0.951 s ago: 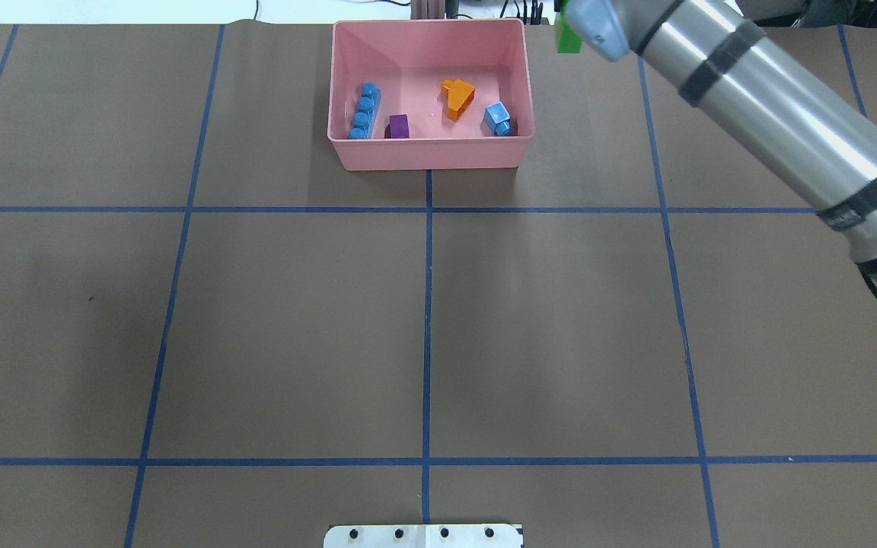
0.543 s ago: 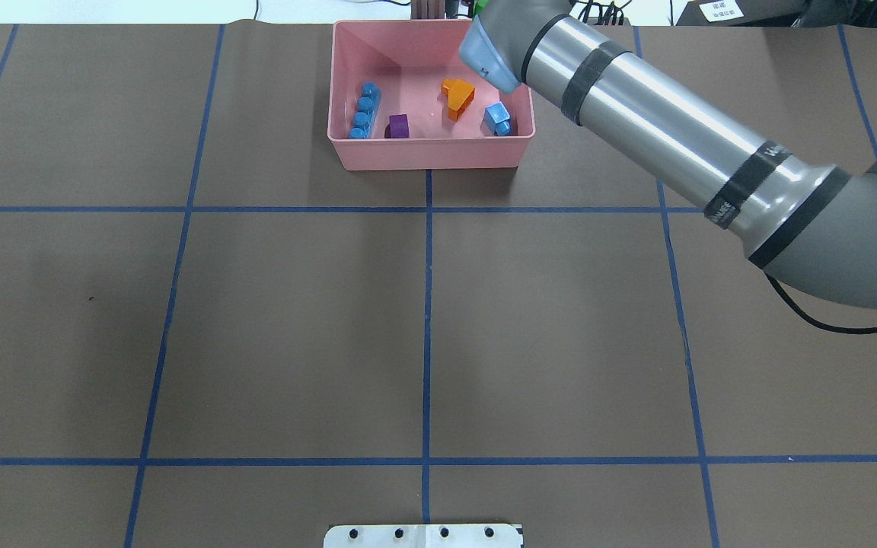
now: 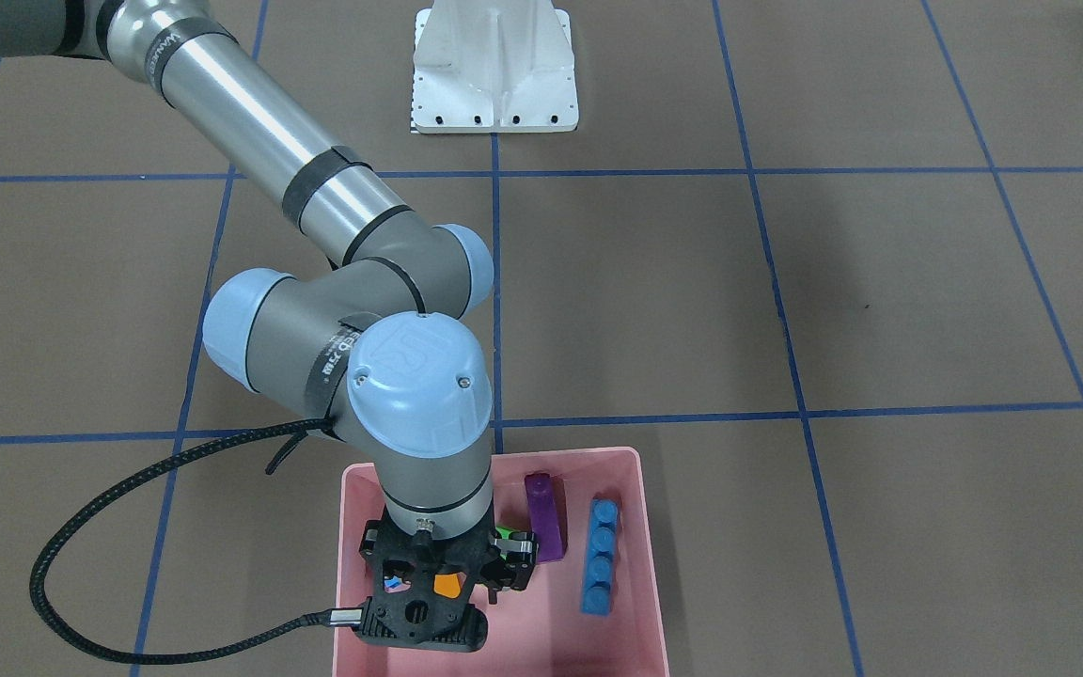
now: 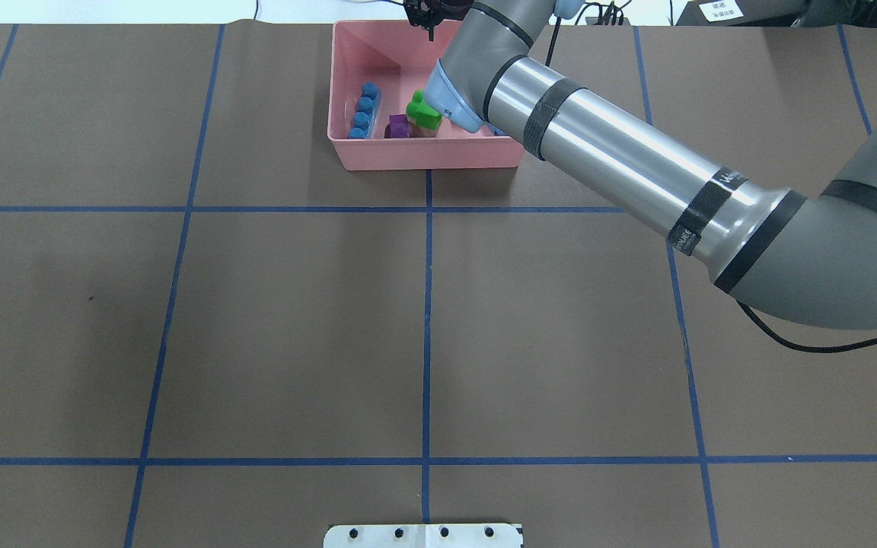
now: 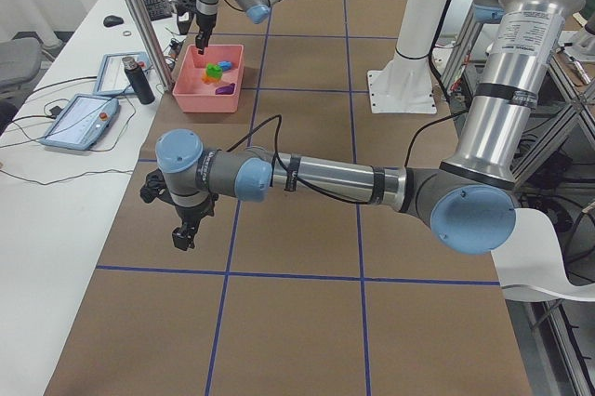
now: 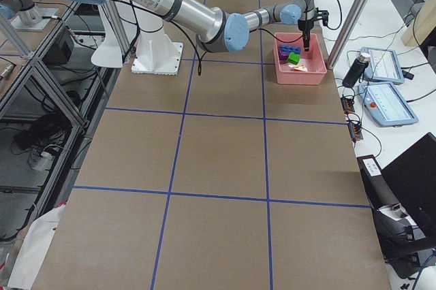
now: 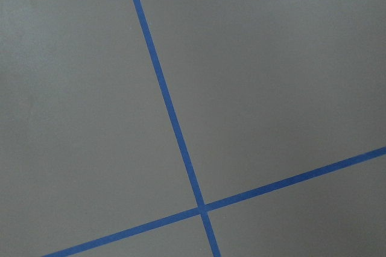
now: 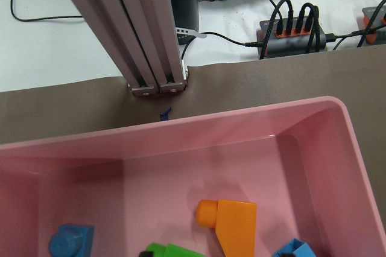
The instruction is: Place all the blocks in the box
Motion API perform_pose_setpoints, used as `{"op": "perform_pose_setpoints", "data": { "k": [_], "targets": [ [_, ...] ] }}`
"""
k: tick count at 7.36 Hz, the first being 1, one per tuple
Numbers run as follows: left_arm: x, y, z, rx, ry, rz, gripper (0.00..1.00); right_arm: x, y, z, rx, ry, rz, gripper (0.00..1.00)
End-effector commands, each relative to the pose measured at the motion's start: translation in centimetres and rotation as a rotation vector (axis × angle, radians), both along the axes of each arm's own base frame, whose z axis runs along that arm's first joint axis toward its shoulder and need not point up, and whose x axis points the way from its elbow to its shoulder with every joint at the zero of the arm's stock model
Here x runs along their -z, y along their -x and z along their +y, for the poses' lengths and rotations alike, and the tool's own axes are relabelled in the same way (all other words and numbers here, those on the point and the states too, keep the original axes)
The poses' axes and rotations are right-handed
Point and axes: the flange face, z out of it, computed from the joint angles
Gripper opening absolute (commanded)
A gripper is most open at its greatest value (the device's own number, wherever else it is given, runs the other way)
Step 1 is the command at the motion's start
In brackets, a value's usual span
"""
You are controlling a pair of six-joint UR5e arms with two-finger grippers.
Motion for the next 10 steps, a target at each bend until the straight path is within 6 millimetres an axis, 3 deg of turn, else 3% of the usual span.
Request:
{"op": "perform_pose_setpoints", "data": {
  "k": [1,2,3,4,5,6,8,10],
  "targets": [
    [0.7,0.1,1.2,-0.005,-0.026,0.001,1.00,0.4,-1.5,-0.8,-0.003,-0.009,-0.005,1.00],
    [0.9,0.1,1.4,-0.002,-0.030,-0.004,1.00,0.3,-4.2,-2.0,0.027,-0.003,-0.027,1.00],
    [-0.9,0.1,2.6,-0.002,-0.002,-0.006,1.00,-0.1,-8.1,-3.5,0.065,0.021,-0.018,1.00],
    [0.2,0.3,2.7,0.000,-0.033,0.000,1.00,-0.2,-12.1,-3.7,0.101,0.024,0.049,1.00],
    [-0.8,0.2,3.1,0.006,0.021,-0.002,1.00,-2.2,-16.8,-3.4,0.140,0.015,0.090,1.00],
    [-3.0,0.1,3.9,0.004,0.161,-0.011,1.00,-5.3,-21.5,-3.4,0.171,0.012,0.058,1.00],
    [-5.1,0.3,7.0,-0.001,0.221,-0.011,1.00,-10.9,-27.8,-2.5,0.201,-0.011,0.036,1.00],
    [-5.1,0.3,7.7,-0.003,0.216,-0.001,1.00,-18.8,-34.8,0.3,0.258,-0.046,0.024,1.00]
  ]
}}
